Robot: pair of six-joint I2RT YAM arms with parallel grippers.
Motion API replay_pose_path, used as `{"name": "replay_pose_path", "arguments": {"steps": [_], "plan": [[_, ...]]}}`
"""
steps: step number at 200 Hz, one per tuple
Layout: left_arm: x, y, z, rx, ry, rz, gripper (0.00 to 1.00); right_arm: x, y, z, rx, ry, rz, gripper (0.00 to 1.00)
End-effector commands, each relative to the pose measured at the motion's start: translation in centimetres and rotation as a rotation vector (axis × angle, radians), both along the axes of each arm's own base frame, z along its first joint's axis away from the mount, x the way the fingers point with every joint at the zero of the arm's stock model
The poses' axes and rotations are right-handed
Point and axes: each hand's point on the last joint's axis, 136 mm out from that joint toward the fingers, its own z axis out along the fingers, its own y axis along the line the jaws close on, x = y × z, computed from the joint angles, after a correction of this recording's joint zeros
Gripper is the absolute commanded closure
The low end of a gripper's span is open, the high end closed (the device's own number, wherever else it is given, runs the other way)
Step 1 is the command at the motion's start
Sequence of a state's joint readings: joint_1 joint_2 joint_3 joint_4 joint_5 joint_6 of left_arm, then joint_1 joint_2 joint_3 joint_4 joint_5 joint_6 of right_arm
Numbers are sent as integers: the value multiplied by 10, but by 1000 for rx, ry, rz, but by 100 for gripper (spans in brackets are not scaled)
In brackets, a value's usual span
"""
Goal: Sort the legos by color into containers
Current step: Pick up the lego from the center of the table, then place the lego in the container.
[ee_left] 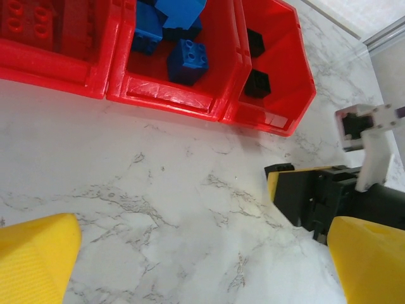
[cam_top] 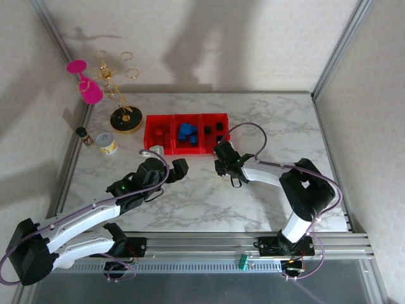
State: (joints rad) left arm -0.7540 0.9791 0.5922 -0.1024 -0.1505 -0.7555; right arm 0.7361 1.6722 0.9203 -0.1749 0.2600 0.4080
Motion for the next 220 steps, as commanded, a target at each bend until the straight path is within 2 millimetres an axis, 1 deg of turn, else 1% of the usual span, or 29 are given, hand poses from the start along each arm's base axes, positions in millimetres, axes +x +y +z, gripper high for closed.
{"name": "replay_pose_path", "arguments": {"steps": [1, 21, 42, 58, 62, 64, 67, 95, 119, 130, 145, 155, 175, 191, 202, 220], "plan": [[7, -5, 23, 0, -49, -1, 1, 13, 14, 48, 78, -75, -4, 71], [13, -6, 30, 16, -68, 0, 0, 30, 20, 69, 100, -116, -16, 71], [21, -9, 36, 31, -81, 0, 0, 54, 23, 77, 97, -145, -42, 71], [27, -10, 39, 36, -88, 10, 0, 69, 36, 82, 112, -165, -31, 71], [28, -10, 39, 36, -90, 11, 0, 73, 38, 82, 111, -170, -30, 71], [29, -10, 39, 36, -90, 11, 1, 80, 31, 82, 108, -175, -51, 71], [30, -10, 39, 35, -90, 12, 0, 85, 29, 83, 109, -181, -61, 71], [38, -9, 37, 37, -81, 22, 0, 116, 33, 81, 96, -196, -81, 71], [41, -8, 34, 40, -75, 22, 0, 136, 32, 78, 66, -209, -102, 68], [41, -6, 32, 44, -72, 25, 1, 143, 33, 77, 63, -210, -104, 64], [42, -4, 31, 50, -69, 28, 0, 147, 35, 77, 64, -210, -101, 61], [42, -3, 30, 51, -68, 30, 0, 148, 36, 78, 67, -211, -99, 56], [41, -2, 30, 51, -69, 30, 1, 147, 37, 87, 86, -219, -95, 50], [41, -1, 31, 52, -71, 30, 0, 142, 36, 94, 97, -224, -89, 46], [40, 0, 32, 49, -71, 31, 0, 138, 32, 100, 102, -228, -91, 45], [38, -1, 36, 34, -76, 22, 0, 123, 23, 109, 123, -230, -101, 43]]}}
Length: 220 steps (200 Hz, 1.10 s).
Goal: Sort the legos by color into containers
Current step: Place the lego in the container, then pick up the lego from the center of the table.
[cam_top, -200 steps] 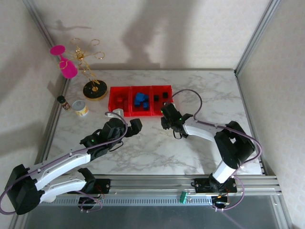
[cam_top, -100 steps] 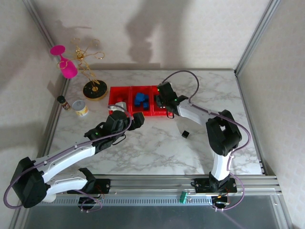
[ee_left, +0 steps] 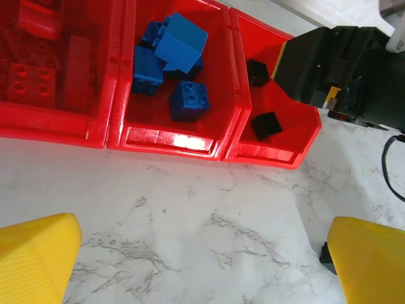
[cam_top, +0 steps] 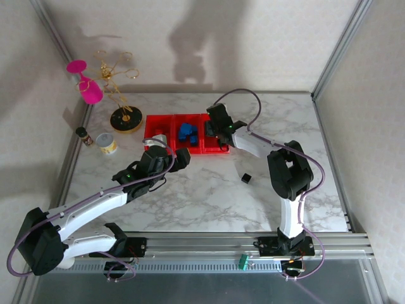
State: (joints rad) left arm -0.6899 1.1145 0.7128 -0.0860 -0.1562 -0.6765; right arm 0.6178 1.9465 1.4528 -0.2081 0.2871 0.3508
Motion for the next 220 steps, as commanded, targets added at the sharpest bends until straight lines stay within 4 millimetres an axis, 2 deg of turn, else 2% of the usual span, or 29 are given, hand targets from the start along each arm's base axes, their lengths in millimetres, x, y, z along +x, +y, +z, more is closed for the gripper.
{"name": "replay_pose_path", "arguments": {"steps": [1, 23, 41, 81, 123, 162, 220], "plan": [[2, 0, 21, -28, -46, -7, 0, -17, -13, 31, 35, -32, -9, 43], [-3, -3, 21, -53, -46, -28, 0, -40, -30, 38, 67, -28, -37, 39], [-9, -7, 18, -71, -36, -52, 0, -61, -46, 35, 75, -12, -64, 36], [-24, -14, 11, -78, -14, -82, 0, -108, -81, -1, 55, 81, -113, 30], [-36, -19, -1, -121, 2, -79, 0, -147, -98, -47, 62, 189, -111, 27], [-41, -21, -10, -127, 27, -72, 0, -162, -103, -80, 31, 245, -84, 24], [-42, -19, -15, -114, 35, -60, 0, -167, -113, -95, -47, 288, -86, 24]]}}
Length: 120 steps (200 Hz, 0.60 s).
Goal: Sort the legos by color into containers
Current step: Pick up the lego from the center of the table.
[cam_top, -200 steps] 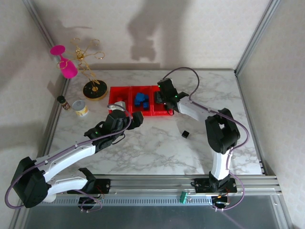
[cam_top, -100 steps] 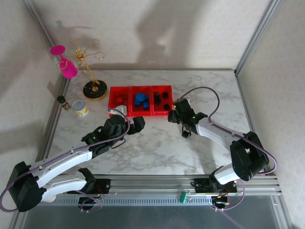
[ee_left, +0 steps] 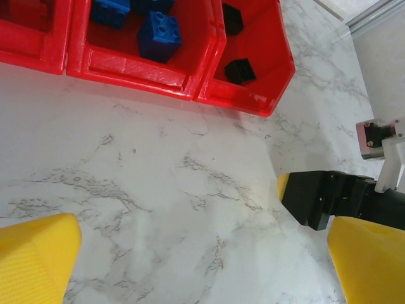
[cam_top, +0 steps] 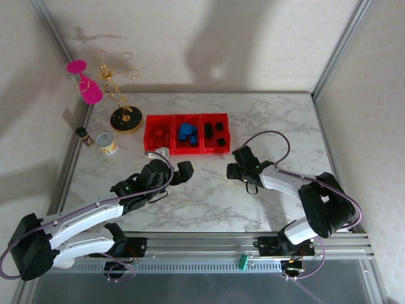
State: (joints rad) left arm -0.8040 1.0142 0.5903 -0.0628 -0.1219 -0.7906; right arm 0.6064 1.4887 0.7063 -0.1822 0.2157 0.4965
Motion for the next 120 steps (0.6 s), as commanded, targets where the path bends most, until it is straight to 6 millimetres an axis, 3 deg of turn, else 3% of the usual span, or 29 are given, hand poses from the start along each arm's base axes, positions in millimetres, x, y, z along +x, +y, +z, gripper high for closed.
{"name": "replay_pose_path", "arguments": {"steps": [1, 22, 46, 120], "plan": [[1, 2, 4, -12, -17, 24, 0, -4, -7, -5, -33, 21, 0, 25], [2, 2, 5, -9, -20, 26, 0, -12, -11, -4, -45, 34, 3, 27], [2, 3, 4, -1, -21, 26, 0, -25, 3, -2, -4, 57, 55, 32], [-1, 10, 6, 9, -29, 43, 1, -47, 4, -18, -110, 110, 44, 47]]}}
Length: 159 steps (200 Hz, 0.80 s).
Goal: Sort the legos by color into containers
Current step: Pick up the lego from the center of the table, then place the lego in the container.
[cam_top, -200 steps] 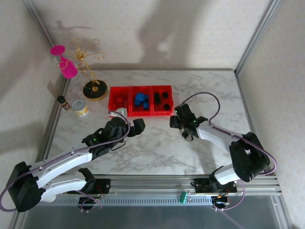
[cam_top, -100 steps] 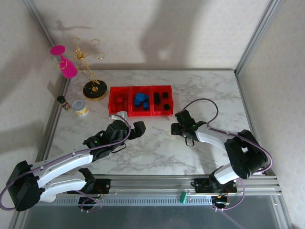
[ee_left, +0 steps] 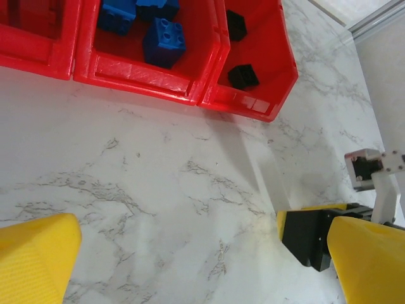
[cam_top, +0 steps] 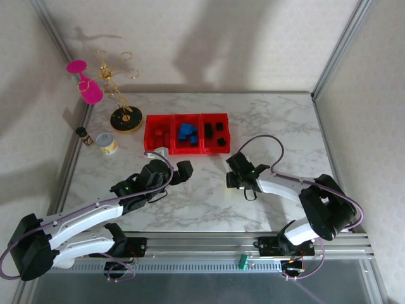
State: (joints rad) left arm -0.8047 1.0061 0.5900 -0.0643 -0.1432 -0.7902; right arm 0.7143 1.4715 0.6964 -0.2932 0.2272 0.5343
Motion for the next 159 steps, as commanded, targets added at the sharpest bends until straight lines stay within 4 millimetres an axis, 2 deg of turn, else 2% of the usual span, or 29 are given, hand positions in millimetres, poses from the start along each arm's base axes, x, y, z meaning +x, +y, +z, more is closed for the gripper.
{"name": "replay_pose_path", "arguments": {"steps": [1, 47, 70, 92, 120, 159], "plan": [[-2, 7, 4, 6, -16, 26, 0, -9, -8, -8, -58, 26, -25, 47], [-1, 8, 5, 10, -22, 32, 0, -1, -7, -5, -82, 6, -21, 59], [0, 8, 6, 13, -24, 31, 0, 6, -1, 5, -61, -26, -16, 67], [2, 8, 11, 23, -38, 30, 0, 16, 12, 25, -6, -71, 0, 69], [7, 11, 20, 54, -70, 45, 0, 40, 32, 58, 63, -155, 12, 70], [19, 15, 30, 69, -97, 57, 0, 92, 56, 91, 92, -260, 13, 71]]}}
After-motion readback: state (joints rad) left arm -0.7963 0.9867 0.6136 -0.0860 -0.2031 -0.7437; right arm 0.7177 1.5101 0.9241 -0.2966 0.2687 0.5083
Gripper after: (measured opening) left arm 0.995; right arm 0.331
